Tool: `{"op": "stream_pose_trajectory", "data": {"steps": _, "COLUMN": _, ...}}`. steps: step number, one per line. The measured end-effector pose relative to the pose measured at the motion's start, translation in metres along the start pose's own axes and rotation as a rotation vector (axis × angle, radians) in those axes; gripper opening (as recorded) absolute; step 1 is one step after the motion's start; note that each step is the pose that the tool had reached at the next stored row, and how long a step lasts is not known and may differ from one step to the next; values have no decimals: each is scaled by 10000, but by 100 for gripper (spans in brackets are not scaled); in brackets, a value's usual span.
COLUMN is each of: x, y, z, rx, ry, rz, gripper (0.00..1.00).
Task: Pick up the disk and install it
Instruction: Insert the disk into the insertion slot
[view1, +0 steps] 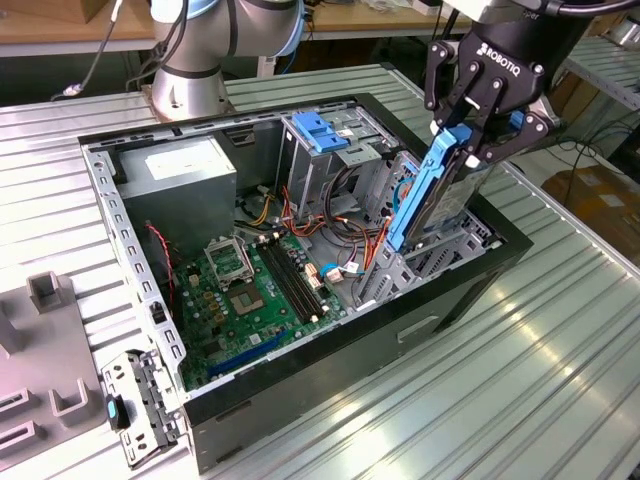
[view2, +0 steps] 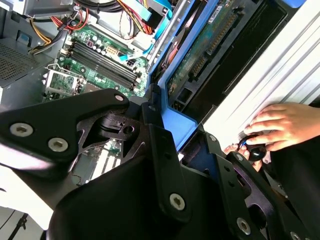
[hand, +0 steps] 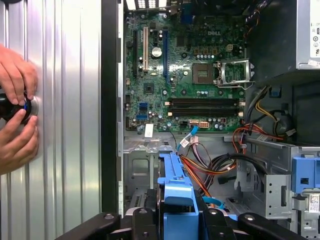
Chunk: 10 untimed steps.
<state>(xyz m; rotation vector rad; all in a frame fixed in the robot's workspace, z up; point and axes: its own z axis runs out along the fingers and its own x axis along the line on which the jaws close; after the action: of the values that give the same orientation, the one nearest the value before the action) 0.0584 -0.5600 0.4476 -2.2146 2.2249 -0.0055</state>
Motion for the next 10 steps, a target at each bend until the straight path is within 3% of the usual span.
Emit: {"op": "stream_pose_trajectory", "data": {"steps": 10, "x": 1, "y": -13, "z": 28, "rx": -11, "ry": 2, "rz": 1, "gripper": 37}}
